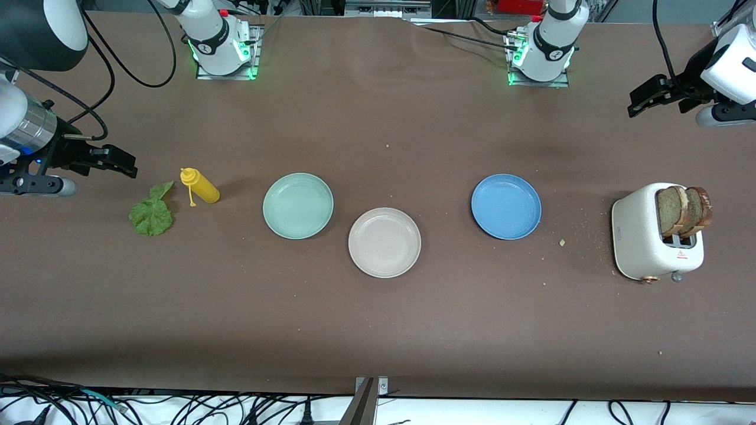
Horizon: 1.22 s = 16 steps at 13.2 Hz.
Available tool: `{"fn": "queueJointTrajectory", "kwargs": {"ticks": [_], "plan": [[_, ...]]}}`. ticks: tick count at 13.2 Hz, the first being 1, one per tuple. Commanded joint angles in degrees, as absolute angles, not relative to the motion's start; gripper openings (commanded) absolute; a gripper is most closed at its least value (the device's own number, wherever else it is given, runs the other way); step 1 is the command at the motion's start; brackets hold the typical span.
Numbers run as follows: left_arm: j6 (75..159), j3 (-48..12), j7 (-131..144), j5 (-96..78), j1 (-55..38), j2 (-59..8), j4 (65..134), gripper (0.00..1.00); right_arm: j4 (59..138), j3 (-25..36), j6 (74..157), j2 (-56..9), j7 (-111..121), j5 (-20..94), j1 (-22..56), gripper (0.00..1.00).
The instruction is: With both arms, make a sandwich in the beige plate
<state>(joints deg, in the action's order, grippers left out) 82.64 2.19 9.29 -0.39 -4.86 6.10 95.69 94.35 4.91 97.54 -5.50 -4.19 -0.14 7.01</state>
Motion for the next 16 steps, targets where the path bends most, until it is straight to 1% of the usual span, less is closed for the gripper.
{"fn": "queueJointTrajectory", "kwargs": {"ticks": [1,2,4,16], "plan": [[82.4,2.3,8.3,-0.4,-5.2,1.3,89.4,1.00,96.0,4.7,98.1,-3.7,-4.7,0.6,6.9,0.99],[82.0,2.3,8.3,-0.4,-5.2,-0.3,87.3,1.00,96.0,4.7,98.1,-3.7,-4.7,0.7,6.9,0.99],[82.0,2.4,8.3,-0.4,-5.1,-0.5,86.7,1.00,95.9,4.7,98.0,-3.7,-4.5,0.6,6.9,0.99],[82.2,2.5,8.1,-0.4,-5.0,-0.4,86.9,1.00,96.4,4.9,98.3,-4.1,-4.7,0.7,6.9,1.00]]}}
